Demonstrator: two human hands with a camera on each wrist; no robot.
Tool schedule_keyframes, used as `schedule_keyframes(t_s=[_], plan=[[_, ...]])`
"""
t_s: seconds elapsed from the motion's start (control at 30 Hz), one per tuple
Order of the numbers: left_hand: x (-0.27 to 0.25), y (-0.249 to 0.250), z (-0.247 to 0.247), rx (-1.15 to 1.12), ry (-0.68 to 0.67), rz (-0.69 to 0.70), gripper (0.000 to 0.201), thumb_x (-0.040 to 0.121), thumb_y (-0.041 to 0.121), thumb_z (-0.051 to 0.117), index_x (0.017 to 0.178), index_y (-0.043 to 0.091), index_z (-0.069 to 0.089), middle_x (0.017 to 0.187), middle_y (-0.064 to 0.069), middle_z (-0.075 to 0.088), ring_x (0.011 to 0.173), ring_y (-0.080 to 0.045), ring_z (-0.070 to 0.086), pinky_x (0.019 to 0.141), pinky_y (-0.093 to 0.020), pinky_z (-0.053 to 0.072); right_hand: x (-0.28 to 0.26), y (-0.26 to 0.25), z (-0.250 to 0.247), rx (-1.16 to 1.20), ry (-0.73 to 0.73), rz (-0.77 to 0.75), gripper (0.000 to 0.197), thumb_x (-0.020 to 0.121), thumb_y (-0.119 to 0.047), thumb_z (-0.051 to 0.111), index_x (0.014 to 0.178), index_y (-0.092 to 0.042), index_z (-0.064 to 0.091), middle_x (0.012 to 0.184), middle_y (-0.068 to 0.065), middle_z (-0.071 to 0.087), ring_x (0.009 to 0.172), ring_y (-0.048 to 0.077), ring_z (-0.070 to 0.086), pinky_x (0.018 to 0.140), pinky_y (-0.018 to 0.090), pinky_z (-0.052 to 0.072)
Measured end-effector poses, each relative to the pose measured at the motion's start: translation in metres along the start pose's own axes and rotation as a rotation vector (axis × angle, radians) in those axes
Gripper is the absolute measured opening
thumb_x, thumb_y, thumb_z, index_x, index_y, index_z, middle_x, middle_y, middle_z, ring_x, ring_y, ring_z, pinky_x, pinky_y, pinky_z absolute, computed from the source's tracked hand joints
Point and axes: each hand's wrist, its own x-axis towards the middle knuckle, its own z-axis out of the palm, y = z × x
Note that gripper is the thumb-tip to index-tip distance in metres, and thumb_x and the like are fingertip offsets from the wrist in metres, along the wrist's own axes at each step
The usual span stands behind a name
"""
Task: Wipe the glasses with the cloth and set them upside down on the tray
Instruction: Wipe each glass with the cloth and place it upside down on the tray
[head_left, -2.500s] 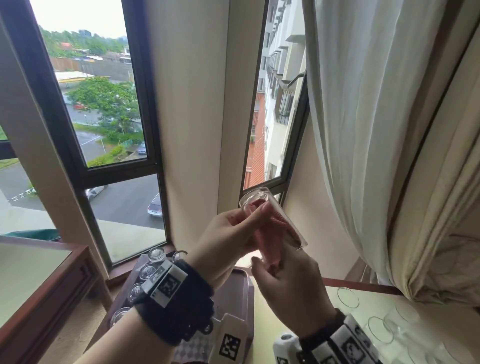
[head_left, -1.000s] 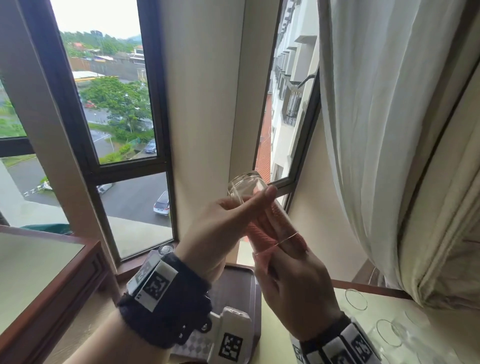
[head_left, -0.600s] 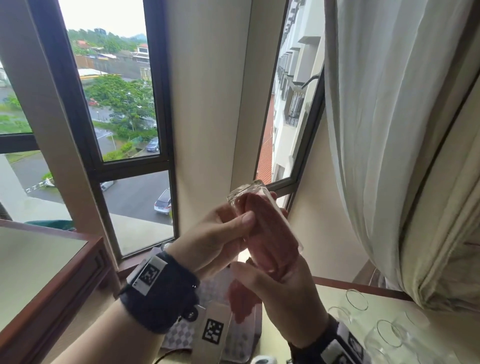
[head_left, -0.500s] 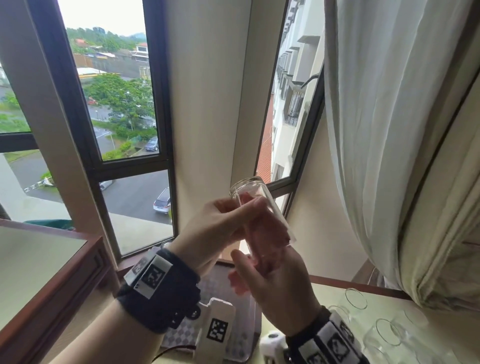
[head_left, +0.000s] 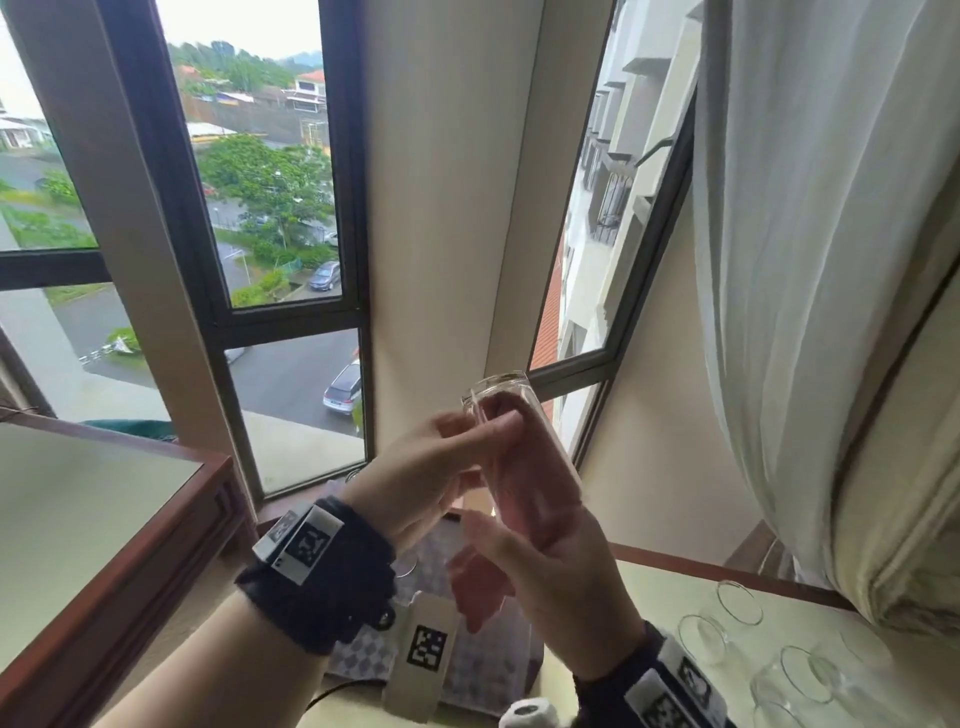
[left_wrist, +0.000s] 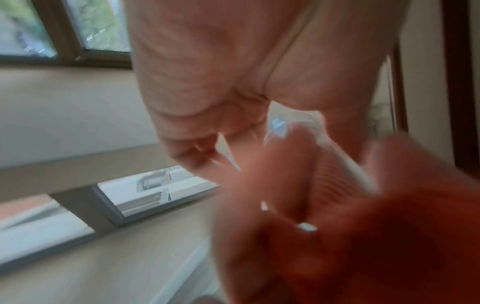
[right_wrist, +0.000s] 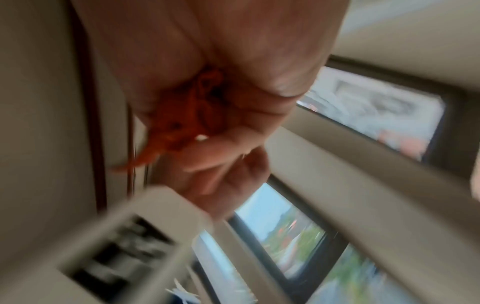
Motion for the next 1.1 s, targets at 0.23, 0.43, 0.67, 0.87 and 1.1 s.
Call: schedule_keyframes(t_s=[0.23,0.43,0.67,0.87,1.1], plan=[[0.001,-0.005,-0.012,0.326,0.270,0.019,0.066,0.067,0.070,0.087,0.086,0.007,0.081,0.077,-0.009,0.074,0.072,-0.011,0.062,0.067,-0.020,0.048,0.016,0.035,0.009,-0.958,0.076,-0.264,0.039,0.086,-0.038,0.068,0.119,-0.037,0.049,0.084,-0.009,0.067,0.060,0.012,0.060,0.059,0.030,0.056],[-0.010,-0.011,-0.044,-0.093,-0.080,-0.012,0.092,0.076,0.054,0.090,0.131,-0.014,0.060,0.131,-0.040,0.062,0.118,-0.040,0.064,0.109,-0.054,0.052,0.015,0.004,0.028,0.162,-0.132,-0.044,0.042,0.088,-0.012,0.076,0.121,-0.035,0.064,0.099,0.006,0.073,0.078,0.018,0.071,0.070,0.033,0.060],[-0.009,-0.044,-0.075,-0.140,-0.001,0.105,0.087,0.080,0.052,0.088,0.137,-0.006,0.057,0.139,-0.038,0.058,0.123,-0.036,0.060,0.109,-0.051,0.048,0.012,0.034,0.042,0.190,0.147,0.129,0.019,0.082,-0.035,0.083,0.096,-0.024,0.077,0.076,0.004,0.069,0.065,0.014,0.064,0.064,0.030,0.057],[-0.013,-0.067,-0.119,0.141,0.355,0.007,0.082,0.067,0.059,0.093,0.130,0.013,0.067,0.123,-0.006,0.078,0.105,-0.010,0.075,0.085,-0.021,0.055,-0.013,0.070,0.028,-0.319,0.341,0.294,0.031,0.074,-0.042,0.080,0.094,-0.020,0.074,0.074,-0.004,0.076,0.062,0.014,0.075,0.057,0.036,0.063],[-0.031,-0.148,-0.156,0.480,0.492,-0.154,0.046,0.074,0.034,0.098,0.109,0.021,0.071,0.101,0.007,0.082,0.094,-0.008,0.077,0.093,-0.038,0.060,-0.033,0.113,0.012,-1.086,0.167,-0.207,0.020,0.090,-0.024,0.072,0.108,-0.020,0.077,0.158,-0.004,0.043,0.153,0.032,0.025,0.117,0.067,0.021]])
